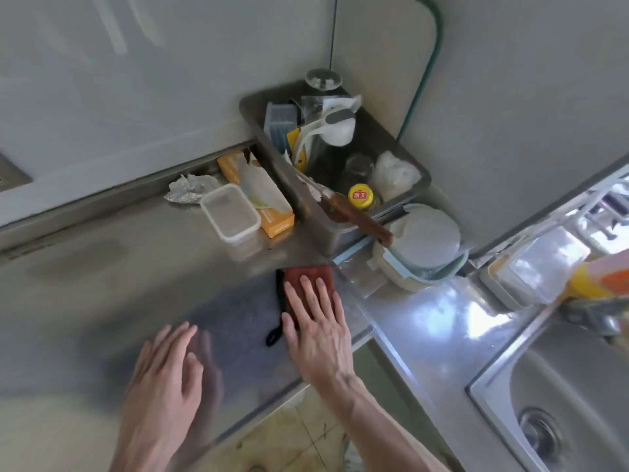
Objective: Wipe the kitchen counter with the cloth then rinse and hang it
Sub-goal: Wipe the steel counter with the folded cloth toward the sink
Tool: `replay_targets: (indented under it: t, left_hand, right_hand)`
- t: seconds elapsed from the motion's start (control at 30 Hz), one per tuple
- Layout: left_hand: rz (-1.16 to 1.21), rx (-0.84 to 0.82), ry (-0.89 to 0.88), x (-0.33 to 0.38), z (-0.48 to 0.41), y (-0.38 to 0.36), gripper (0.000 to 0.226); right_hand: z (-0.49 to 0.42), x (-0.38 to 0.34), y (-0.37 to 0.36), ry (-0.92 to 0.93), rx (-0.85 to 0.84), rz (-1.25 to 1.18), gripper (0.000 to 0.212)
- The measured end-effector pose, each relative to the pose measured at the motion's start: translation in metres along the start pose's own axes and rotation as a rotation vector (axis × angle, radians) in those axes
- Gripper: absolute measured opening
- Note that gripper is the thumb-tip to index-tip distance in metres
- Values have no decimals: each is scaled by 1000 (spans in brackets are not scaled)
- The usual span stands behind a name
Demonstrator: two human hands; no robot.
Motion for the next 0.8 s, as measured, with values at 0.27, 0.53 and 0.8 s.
replay_targets:
  t: [0.27, 0.53, 0.8]
  left_hand:
    - [100, -245, -96, 86, -4, -44, 55]
    - [153, -411, -272, 180, -2, -90, 58]
    - [201, -437, -312, 220, 4, -101, 54]
  right_hand:
    - [117, 134, 12, -155, -24, 102, 66]
    - [120, 215, 33, -379, -65, 155, 65]
    - [67, 287, 48, -644, -12, -107, 67]
Point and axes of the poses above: each hand's wrist, its own z-axis away from the middle knuckle, its own y-axis out of the back of the hand, x = y × z, the point moved 6 cm from there along -z, towards the middle knuckle, and after that the axes turned 5 degrees about z, right-handed, at the moved point
